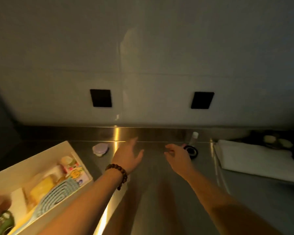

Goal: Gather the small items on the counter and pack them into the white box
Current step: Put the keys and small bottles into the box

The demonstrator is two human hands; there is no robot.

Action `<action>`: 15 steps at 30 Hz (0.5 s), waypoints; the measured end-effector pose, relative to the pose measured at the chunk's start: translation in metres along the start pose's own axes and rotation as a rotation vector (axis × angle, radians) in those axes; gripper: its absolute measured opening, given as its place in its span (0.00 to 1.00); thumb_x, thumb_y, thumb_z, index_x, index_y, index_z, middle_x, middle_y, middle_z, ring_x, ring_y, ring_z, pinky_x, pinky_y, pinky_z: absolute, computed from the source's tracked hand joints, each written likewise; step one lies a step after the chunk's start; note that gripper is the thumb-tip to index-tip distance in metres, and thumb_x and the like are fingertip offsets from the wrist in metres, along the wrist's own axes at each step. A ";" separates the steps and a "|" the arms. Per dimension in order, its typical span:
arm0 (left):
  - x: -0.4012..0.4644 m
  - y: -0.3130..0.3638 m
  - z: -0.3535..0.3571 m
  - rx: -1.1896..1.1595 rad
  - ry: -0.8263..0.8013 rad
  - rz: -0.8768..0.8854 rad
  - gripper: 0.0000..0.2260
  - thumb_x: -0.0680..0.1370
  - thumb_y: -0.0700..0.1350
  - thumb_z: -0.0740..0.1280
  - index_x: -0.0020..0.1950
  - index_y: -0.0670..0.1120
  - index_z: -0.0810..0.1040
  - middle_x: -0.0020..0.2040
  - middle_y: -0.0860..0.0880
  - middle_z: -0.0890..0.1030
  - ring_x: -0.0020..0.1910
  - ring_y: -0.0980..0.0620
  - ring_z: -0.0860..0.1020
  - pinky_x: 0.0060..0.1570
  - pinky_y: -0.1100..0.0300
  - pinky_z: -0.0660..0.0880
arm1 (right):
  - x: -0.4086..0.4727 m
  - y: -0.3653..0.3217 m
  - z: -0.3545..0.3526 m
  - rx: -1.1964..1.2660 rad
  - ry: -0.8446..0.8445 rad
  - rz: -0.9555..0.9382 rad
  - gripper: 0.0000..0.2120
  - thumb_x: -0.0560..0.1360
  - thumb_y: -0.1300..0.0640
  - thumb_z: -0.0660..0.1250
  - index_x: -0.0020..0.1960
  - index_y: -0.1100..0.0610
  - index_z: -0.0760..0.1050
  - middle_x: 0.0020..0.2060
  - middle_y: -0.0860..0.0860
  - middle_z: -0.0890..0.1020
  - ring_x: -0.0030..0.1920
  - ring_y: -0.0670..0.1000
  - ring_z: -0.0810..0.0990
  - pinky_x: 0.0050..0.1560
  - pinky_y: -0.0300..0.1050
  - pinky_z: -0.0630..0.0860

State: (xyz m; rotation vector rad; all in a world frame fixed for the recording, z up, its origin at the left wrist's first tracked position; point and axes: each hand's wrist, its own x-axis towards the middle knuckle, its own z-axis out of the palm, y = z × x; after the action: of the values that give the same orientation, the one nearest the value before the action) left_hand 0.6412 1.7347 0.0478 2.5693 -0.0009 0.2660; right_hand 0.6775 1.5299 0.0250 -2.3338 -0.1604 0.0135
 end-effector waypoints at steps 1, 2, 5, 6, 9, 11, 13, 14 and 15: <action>0.006 0.010 0.017 0.009 -0.045 0.006 0.27 0.77 0.54 0.62 0.73 0.48 0.61 0.71 0.46 0.68 0.68 0.48 0.66 0.66 0.57 0.61 | 0.001 0.018 -0.007 -0.011 0.000 0.028 0.14 0.76 0.58 0.67 0.60 0.59 0.77 0.55 0.56 0.81 0.56 0.56 0.79 0.56 0.46 0.74; 0.013 0.018 0.034 0.012 -0.088 0.006 0.27 0.77 0.54 0.62 0.73 0.47 0.60 0.71 0.45 0.67 0.69 0.48 0.65 0.66 0.57 0.61 | 0.003 0.034 -0.013 -0.024 0.008 0.053 0.12 0.75 0.59 0.67 0.58 0.59 0.78 0.53 0.57 0.81 0.54 0.57 0.79 0.53 0.45 0.73; 0.031 0.039 0.082 0.009 -0.231 -0.014 0.30 0.77 0.53 0.63 0.75 0.47 0.57 0.72 0.45 0.64 0.70 0.47 0.62 0.67 0.58 0.58 | 0.013 0.078 -0.027 -0.029 0.086 0.138 0.14 0.72 0.60 0.71 0.57 0.60 0.78 0.53 0.56 0.78 0.55 0.57 0.77 0.54 0.44 0.70; 0.038 0.044 0.097 0.029 -0.279 -0.025 0.31 0.76 0.53 0.64 0.75 0.47 0.56 0.72 0.44 0.64 0.71 0.47 0.62 0.67 0.58 0.58 | 0.019 0.091 -0.031 -0.039 0.094 0.178 0.18 0.71 0.58 0.71 0.60 0.60 0.76 0.56 0.56 0.77 0.58 0.56 0.75 0.57 0.43 0.69; 0.061 0.059 0.137 0.121 -0.367 -0.075 0.31 0.75 0.55 0.63 0.74 0.46 0.58 0.71 0.44 0.65 0.68 0.45 0.64 0.66 0.54 0.61 | 0.040 0.126 -0.041 -0.095 0.050 0.257 0.22 0.72 0.52 0.72 0.61 0.59 0.72 0.58 0.56 0.74 0.57 0.52 0.71 0.52 0.38 0.64; 0.077 0.067 0.160 0.170 -0.375 -0.055 0.28 0.75 0.57 0.62 0.71 0.45 0.62 0.68 0.44 0.68 0.65 0.44 0.67 0.63 0.53 0.64 | 0.058 0.142 -0.044 -0.052 0.057 0.281 0.23 0.71 0.50 0.73 0.60 0.60 0.70 0.57 0.56 0.72 0.54 0.52 0.71 0.49 0.38 0.62; 0.094 0.074 0.178 0.193 -0.371 -0.032 0.26 0.75 0.56 0.62 0.68 0.45 0.65 0.65 0.44 0.70 0.63 0.44 0.69 0.62 0.53 0.65 | 0.077 0.152 -0.044 -0.002 0.096 0.281 0.26 0.71 0.51 0.73 0.63 0.61 0.69 0.58 0.57 0.71 0.57 0.55 0.72 0.51 0.38 0.62; 0.102 0.077 0.187 0.195 -0.368 -0.026 0.24 0.75 0.56 0.62 0.67 0.46 0.66 0.65 0.45 0.71 0.62 0.45 0.68 0.61 0.54 0.65 | 0.086 0.155 -0.043 0.014 0.114 0.275 0.27 0.71 0.52 0.73 0.65 0.61 0.68 0.59 0.57 0.71 0.59 0.56 0.72 0.52 0.39 0.63; 0.110 0.079 0.195 0.194 -0.363 -0.021 0.23 0.75 0.55 0.62 0.66 0.46 0.67 0.64 0.45 0.71 0.62 0.45 0.68 0.61 0.53 0.65 | 0.096 0.157 -0.042 0.030 0.128 0.267 0.28 0.71 0.52 0.73 0.66 0.60 0.67 0.60 0.56 0.71 0.60 0.55 0.72 0.53 0.40 0.64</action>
State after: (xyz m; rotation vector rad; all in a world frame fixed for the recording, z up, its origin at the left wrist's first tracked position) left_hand 0.7814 1.5711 -0.0509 2.7717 -0.0868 -0.2205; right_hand 0.7924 1.4033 -0.0546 -2.3012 0.2141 -0.0013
